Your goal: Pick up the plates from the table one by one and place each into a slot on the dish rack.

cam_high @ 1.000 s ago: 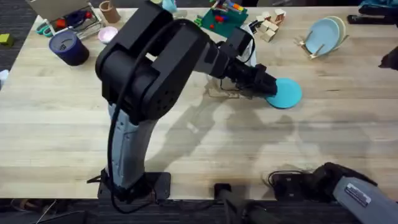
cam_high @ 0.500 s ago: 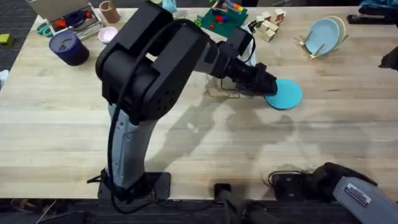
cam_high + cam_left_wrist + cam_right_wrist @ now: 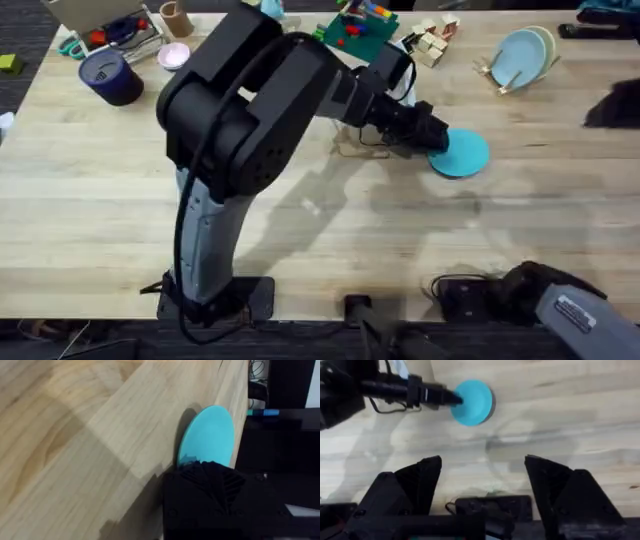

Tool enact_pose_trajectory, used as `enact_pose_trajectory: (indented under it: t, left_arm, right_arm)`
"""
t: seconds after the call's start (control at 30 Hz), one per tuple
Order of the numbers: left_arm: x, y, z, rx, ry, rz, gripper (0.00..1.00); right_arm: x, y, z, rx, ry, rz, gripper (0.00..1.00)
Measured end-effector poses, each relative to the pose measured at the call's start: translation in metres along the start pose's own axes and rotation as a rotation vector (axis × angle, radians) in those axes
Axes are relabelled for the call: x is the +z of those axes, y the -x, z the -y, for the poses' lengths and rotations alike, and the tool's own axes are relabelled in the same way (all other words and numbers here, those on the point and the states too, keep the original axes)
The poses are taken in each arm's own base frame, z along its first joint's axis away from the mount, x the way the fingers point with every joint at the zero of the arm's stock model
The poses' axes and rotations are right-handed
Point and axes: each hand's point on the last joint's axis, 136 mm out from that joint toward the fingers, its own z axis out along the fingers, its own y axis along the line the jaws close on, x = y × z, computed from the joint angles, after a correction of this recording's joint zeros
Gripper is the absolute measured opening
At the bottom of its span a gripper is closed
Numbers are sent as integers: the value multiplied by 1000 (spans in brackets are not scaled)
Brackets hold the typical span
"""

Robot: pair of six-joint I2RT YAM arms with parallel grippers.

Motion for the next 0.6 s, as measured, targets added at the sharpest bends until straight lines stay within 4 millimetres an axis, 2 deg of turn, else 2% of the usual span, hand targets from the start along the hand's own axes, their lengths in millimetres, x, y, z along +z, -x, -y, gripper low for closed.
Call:
enact_pose_trajectory:
  t: [0.23,0.47,0.6]
  left_arm:
    - [0,0,0,-5,3,2,41]
    - [0,1,-1,-7,6,4,40]
    - [1,1,-1,-9,10,6,40]
  right_arm:
    - [45,-6,-5,44,89,-35,996]
    - [82,-28,-10,85,155,-72,996]
    - [108,-30,-11,93,191,-64,996]
